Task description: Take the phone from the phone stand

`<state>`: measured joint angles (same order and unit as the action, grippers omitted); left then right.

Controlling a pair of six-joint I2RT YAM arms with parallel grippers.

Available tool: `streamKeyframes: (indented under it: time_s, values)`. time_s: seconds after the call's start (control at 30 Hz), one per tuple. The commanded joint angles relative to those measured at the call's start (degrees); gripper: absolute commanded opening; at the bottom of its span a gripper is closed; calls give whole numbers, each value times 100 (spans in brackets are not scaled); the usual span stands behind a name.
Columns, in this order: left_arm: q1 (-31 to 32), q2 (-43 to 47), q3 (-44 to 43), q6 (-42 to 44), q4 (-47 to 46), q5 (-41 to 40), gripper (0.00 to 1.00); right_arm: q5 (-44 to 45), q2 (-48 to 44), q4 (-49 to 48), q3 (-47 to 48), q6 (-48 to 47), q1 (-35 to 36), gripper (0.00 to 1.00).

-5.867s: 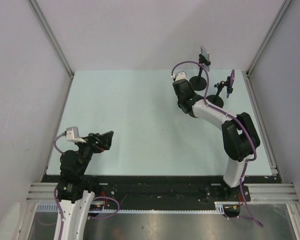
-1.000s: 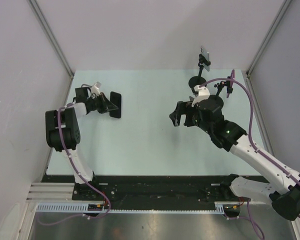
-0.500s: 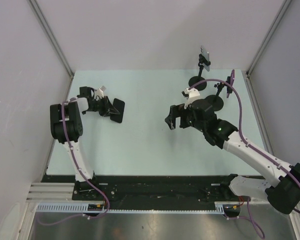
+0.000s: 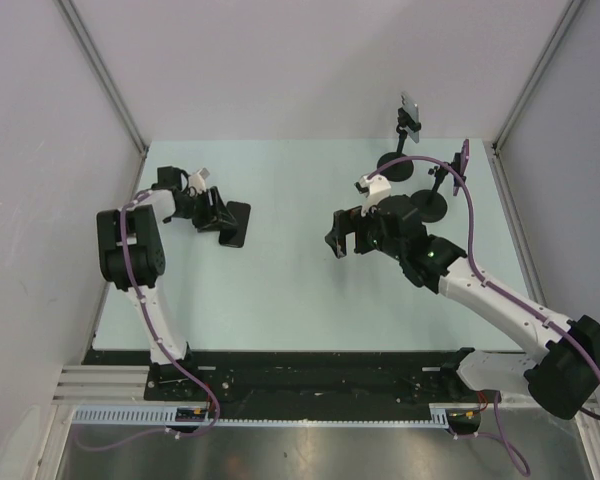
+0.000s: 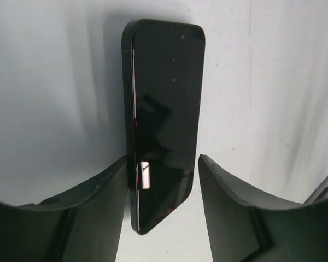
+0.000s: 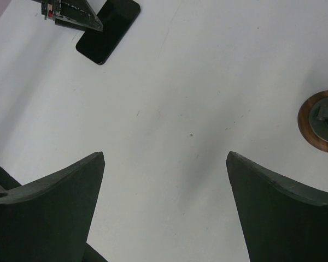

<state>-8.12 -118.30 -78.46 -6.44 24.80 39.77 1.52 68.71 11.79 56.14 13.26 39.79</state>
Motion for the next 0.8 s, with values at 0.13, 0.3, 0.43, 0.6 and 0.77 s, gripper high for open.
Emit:
streamKeyframes:
  time_s: [0.13, 0.3, 0.43, 0.6, 0.77]
  values:
    - [-23, 255, 32, 222, 271, -1551, 65, 234, 2, -186, 37, -235, -59, 99]
    - [30, 369, 129, 29, 280, -1534, 70, 428, -59, -81, 37, -315, -77, 99]
    - [126, 413, 208, -77, 280, -1464, 71, 498, -59, -19, 37, -324, -68, 99]
    - [249, 439, 348, -226, 271, -1340, 72, 604, -77, -1, 37, -350, -68, 99]
    - [372, 501, 515, -288, 271, -1165, 71, 674, -86, 42, 29, -403, -68, 99]
